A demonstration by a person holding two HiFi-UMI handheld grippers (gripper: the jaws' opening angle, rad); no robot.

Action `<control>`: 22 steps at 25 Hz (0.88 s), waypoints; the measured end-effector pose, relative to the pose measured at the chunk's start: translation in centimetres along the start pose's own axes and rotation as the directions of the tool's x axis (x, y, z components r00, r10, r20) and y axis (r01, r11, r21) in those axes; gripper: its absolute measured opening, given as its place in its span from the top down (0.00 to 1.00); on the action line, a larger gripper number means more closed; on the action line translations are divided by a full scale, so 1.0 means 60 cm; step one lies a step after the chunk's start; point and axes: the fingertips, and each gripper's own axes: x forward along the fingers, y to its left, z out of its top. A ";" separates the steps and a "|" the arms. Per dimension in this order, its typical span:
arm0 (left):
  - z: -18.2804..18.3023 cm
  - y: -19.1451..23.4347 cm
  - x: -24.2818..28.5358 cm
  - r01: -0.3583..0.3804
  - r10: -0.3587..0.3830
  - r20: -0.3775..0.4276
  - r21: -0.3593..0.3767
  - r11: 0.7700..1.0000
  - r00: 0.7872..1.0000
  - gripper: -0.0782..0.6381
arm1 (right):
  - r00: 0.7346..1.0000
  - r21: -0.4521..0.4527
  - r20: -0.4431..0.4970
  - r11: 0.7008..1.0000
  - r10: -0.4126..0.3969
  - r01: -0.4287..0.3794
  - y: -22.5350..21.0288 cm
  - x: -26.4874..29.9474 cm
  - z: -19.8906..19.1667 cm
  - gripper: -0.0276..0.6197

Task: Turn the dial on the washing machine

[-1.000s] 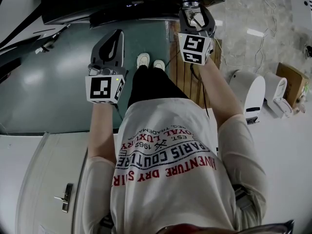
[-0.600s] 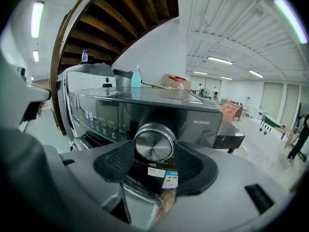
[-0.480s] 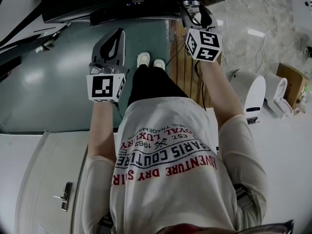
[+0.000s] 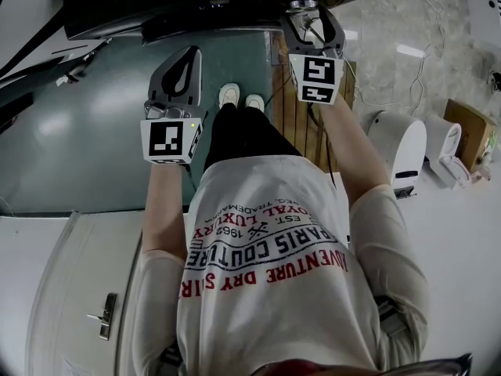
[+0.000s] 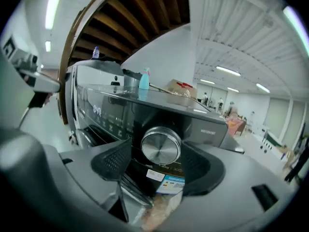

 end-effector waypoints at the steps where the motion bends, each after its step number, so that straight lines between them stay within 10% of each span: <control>1: -0.002 0.000 0.000 0.000 0.000 -0.002 -0.002 1.000 1.000 0.87 | 1.000 -0.057 0.002 0.998 -0.010 0.010 0.005 0.000 0.002 0.47; 12: -0.019 0.008 -0.003 -0.003 0.003 -0.022 0.000 1.000 1.000 0.87 | 0.988 -0.289 -0.073 0.951 -0.138 0.112 -0.007 0.014 -0.019 0.53; 22: -0.019 0.002 -0.001 0.010 -0.010 -0.023 -0.002 1.000 1.000 0.87 | 0.997 0.042 -0.074 0.999 -0.028 0.031 -0.018 0.012 -0.020 0.53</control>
